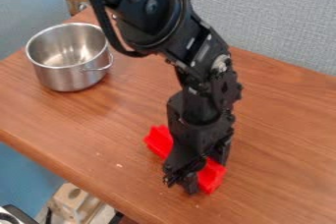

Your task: Put the red object in the metal pot

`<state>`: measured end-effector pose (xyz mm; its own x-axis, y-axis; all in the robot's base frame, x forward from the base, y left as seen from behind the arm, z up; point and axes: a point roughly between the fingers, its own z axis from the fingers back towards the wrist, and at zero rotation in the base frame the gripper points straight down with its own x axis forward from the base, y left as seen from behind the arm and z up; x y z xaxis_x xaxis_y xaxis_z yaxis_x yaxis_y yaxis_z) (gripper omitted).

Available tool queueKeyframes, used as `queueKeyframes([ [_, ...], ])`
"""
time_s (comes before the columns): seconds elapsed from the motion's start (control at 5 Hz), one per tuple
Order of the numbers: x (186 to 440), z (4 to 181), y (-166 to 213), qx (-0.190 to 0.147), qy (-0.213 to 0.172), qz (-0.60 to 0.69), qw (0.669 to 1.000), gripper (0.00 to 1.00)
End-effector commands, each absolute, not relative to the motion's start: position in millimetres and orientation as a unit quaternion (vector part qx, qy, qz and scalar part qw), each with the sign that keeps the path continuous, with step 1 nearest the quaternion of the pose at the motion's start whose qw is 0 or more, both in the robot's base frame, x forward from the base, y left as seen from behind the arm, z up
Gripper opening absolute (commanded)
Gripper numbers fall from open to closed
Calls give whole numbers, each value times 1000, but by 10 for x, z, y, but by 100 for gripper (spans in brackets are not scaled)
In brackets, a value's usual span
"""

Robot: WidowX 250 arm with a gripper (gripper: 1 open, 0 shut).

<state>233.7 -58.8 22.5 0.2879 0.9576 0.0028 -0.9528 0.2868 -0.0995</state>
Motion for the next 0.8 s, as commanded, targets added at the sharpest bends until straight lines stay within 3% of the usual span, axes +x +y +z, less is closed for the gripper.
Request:
queueKeyframes([
  [0.0, 2366, 304, -578, -48, -40, 593, 802, 0],
  [0.6, 2327, 409, -542, -50, -43, 592, 803, 0],
])
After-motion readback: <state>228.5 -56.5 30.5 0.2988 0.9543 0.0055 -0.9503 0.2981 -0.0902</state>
